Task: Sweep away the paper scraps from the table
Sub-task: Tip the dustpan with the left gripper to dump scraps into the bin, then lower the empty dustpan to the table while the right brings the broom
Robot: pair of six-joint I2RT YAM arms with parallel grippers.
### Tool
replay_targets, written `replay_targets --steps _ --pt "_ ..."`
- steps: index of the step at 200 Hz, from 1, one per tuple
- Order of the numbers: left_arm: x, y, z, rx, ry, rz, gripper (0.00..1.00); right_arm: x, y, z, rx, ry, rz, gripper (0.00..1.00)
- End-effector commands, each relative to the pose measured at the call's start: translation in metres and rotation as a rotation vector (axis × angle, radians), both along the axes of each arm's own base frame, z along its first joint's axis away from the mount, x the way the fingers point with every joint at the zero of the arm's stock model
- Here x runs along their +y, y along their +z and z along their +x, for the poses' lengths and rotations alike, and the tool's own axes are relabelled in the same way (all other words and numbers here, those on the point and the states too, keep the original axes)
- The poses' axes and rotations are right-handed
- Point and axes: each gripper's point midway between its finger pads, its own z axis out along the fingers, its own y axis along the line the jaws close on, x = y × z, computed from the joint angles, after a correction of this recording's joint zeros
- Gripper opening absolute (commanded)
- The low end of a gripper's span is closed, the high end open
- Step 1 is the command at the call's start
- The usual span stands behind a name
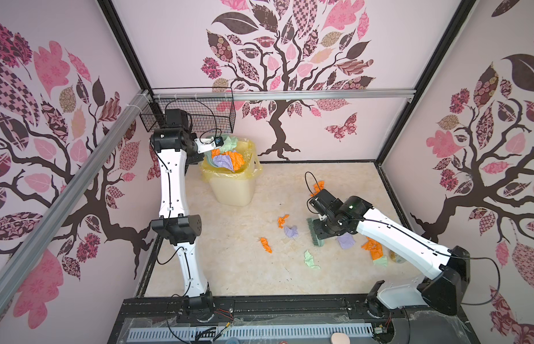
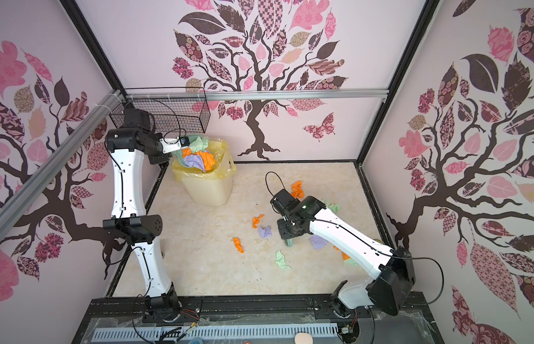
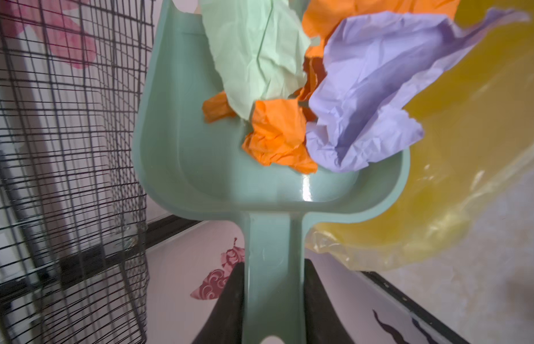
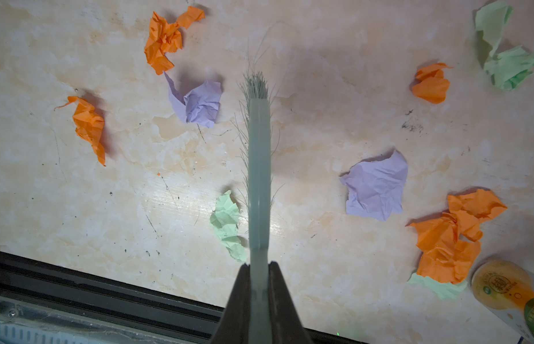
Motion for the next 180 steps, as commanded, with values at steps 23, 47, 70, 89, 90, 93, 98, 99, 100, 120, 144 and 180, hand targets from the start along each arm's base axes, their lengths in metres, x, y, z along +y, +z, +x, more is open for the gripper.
replay_targets --steps 23,47,70,89,90,93,98,99,100,120,144,180 --pt "0.004 0.051 0.007 -0.177 -0.011 0.157 0.0 -0.004 0.004 -0.002 -0.02 -0.011 0.023 0.0" --pt "0.0 0.071 0.006 -0.249 -0.019 0.17 0.0 -0.006 0.004 -0.003 -0.028 -0.016 0.021 0.0" --pt "-0.004 0.096 -0.002 -0.317 -0.023 0.151 0.0 -0.009 0.008 -0.002 -0.035 -0.015 0.006 0.0" --pt "-0.011 0.11 -0.02 -0.336 -0.038 0.099 0.0 -0.01 0.013 0.0 -0.047 -0.012 -0.002 0.0" --pt "-0.012 0.111 -0.022 -0.337 -0.039 0.097 0.0 -0.01 0.013 0.0 -0.047 -0.012 -0.003 0.0" --pt "-0.014 0.113 -0.026 -0.336 -0.042 0.085 0.0 -0.01 0.014 0.0 -0.048 -0.012 -0.003 0.0" --pt "-0.017 0.113 -0.031 -0.33 -0.048 0.066 0.0 -0.01 0.015 0.001 -0.049 -0.011 -0.006 0.0" --pt "-0.017 0.113 -0.033 -0.329 -0.048 0.064 0.0 -0.01 0.015 0.001 -0.049 -0.012 -0.006 0.0" --pt "-0.018 0.114 -0.035 -0.328 -0.051 0.06 0.0 -0.01 0.016 0.001 -0.05 -0.012 -0.005 0.0" --pt "-0.028 0.106 -0.062 -0.273 -0.079 0.005 0.0 -0.008 0.02 0.003 -0.057 -0.01 -0.001 0.0" --pt "-0.035 0.092 -0.094 -0.194 -0.109 -0.053 0.0 -0.007 0.023 0.004 -0.057 -0.011 0.007 0.0" --pt "-0.046 0.068 -0.143 -0.024 -0.136 -0.182 0.0 -0.007 0.025 0.004 -0.062 -0.01 0.009 0.0"
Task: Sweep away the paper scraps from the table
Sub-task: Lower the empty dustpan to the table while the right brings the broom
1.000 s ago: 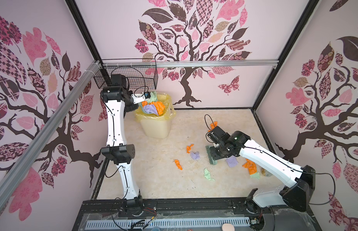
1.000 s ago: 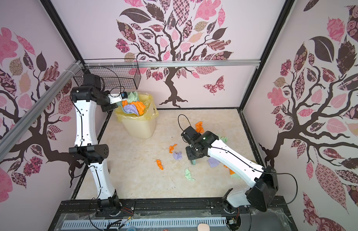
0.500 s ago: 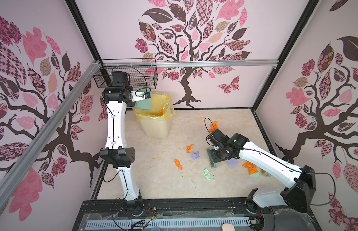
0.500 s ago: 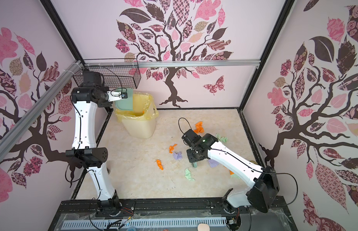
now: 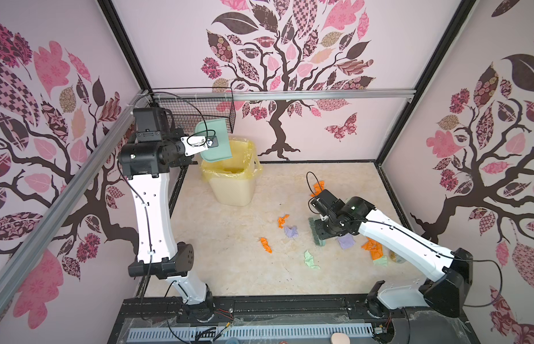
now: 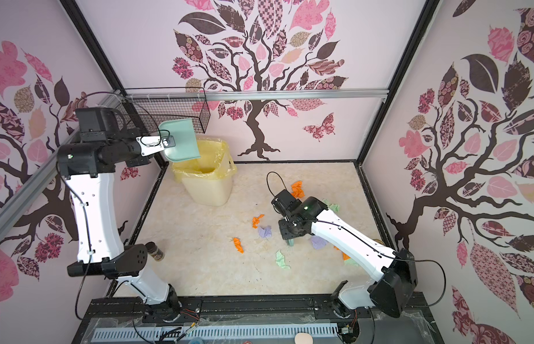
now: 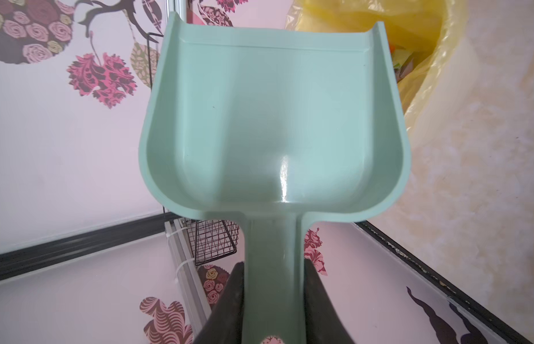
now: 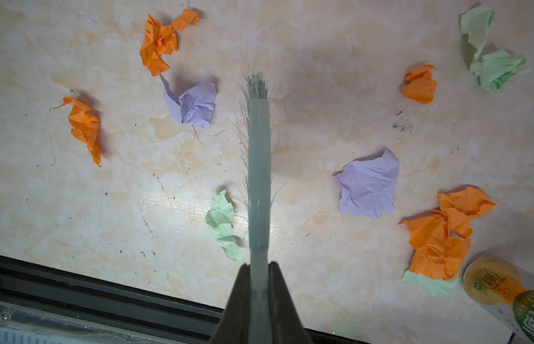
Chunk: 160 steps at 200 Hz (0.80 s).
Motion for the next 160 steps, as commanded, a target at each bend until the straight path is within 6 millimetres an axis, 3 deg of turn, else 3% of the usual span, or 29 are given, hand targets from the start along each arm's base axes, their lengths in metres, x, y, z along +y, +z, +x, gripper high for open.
replay_targets --steps 1,36,60,83,103,136,160 --pt "-0.017 -0.044 -0.026 0.216 -0.06 -0.139 0.0 -0.003 0.016 0.002 -0.032 -0.004 0.008 0.0" --pt "-0.044 -0.081 -0.086 0.385 -0.111 -0.278 0.0 -0.001 0.029 0.008 -0.07 0.003 0.023 0.0" --pt "-0.048 -0.128 -0.117 0.44 -0.096 -0.296 0.0 0.016 0.054 0.016 -0.099 0.031 0.091 0.0" --pt "-0.049 -0.166 -0.144 0.512 -0.074 -0.331 0.0 0.056 0.076 0.012 -0.057 0.129 0.27 0.0" --pt "-0.051 -0.196 -0.165 0.597 -0.059 -0.368 0.0 0.098 0.08 -0.002 0.041 0.235 0.471 0.0" --pt "-0.051 -0.245 -0.185 0.645 -0.043 -0.359 0.0 0.158 0.062 -0.027 0.213 0.309 0.687 0.0" --pt "-0.056 -0.268 -0.195 0.669 -0.039 -0.384 0.0 0.186 0.047 -0.025 0.282 0.278 0.822 0.0"
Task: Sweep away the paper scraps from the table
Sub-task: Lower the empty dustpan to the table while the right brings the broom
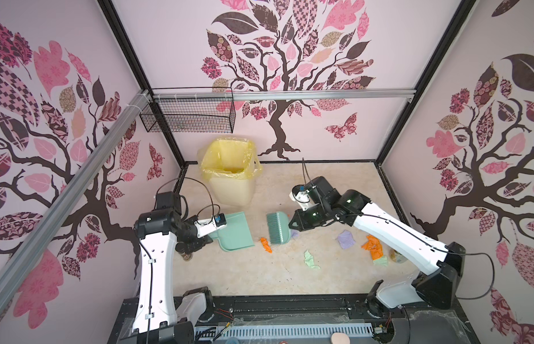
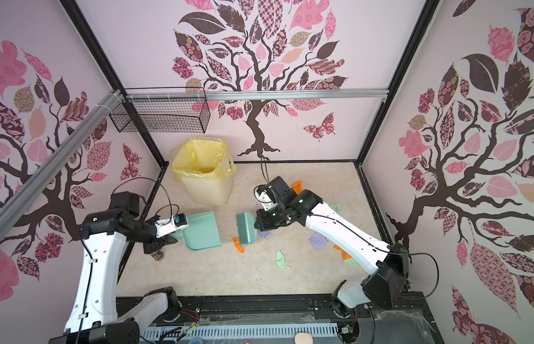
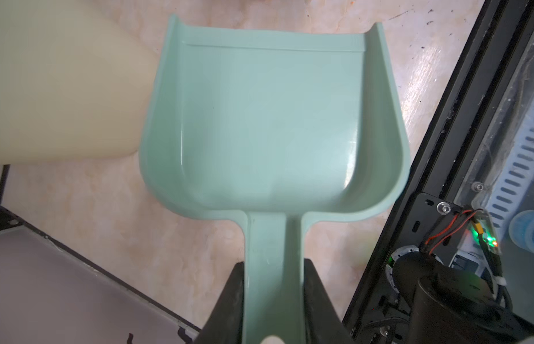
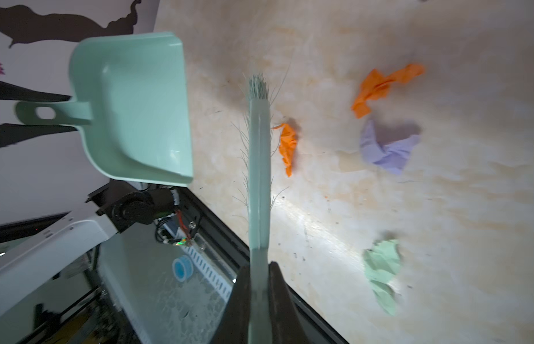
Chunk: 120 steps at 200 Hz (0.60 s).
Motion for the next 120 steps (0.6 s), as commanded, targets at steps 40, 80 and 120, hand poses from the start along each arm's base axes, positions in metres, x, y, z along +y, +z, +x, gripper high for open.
replay_targets --steps 40,80,120 --pt "-0.008 -0.035 -0.011 0.031 0.012 -0.054 0.0 0.063 -0.032 0.01 0.167 0.016 0.205 0.0" --pt "-0.012 -0.063 -0.007 0.048 0.035 -0.088 0.0 0.062 -0.072 0.014 0.201 0.019 0.116 0.0" --pt "-0.015 -0.072 -0.005 0.093 0.066 -0.131 0.0 0.03 -0.115 0.02 0.216 0.001 -0.053 0.0"
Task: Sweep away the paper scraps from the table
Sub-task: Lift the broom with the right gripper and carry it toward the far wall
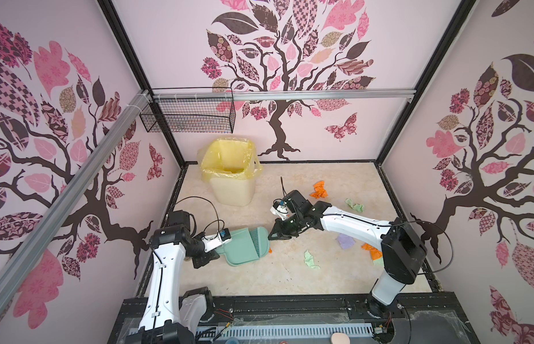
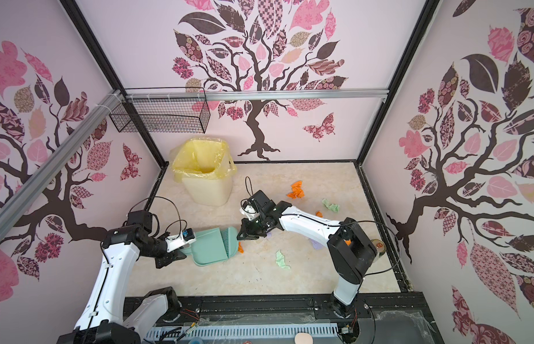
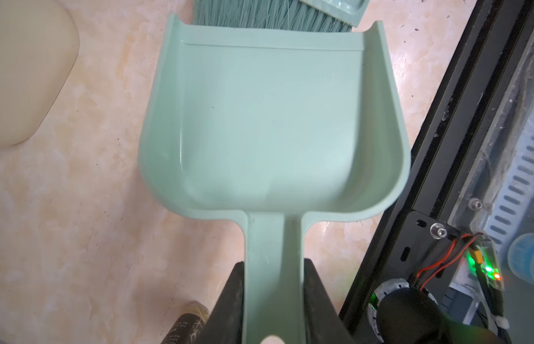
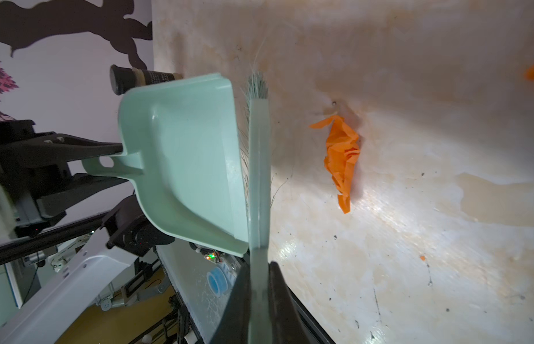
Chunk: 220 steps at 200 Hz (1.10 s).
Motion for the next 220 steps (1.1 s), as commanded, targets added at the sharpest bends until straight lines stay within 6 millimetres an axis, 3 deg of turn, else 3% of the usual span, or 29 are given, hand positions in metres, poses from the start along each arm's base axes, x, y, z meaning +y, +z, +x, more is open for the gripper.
replay_targets --steps 1,91,114,134,161,182,199,220 --pt "-0.006 -0.004 0.006 -0.003 0.029 -0.056 0.0 -0.02 -0.025 0.005 0.005 0.009 -0.105 0.0" --pt "-0.012 -0.016 0.011 0.018 0.07 -0.112 0.0 -0.122 -0.044 0.017 -0.028 0.026 -0.416 0.0" --pt "-0.012 -0.019 0.012 0.026 0.075 -0.117 0.0 -0.151 -0.038 0.021 -0.067 0.029 -0.52 0.0" --pt "-0.013 -0.021 0.014 0.031 0.082 -0.126 0.0 -0.165 -0.021 0.025 -0.102 0.03 -0.559 0.0" --pt "-0.013 -0.021 0.016 0.034 0.089 -0.132 0.0 -0.16 0.019 0.03 -0.155 0.043 -0.517 0.0" --pt "-0.013 -0.018 0.019 0.029 0.091 -0.137 0.0 -0.142 0.055 0.04 -0.208 0.03 -0.421 0.0" --pt "-0.013 -0.016 0.021 0.025 0.091 -0.138 0.0 -0.121 0.076 0.055 -0.239 0.006 -0.324 0.0" --pt "-0.012 -0.015 0.023 0.023 0.092 -0.135 0.0 -0.098 0.087 0.086 -0.261 -0.046 -0.238 0.0"
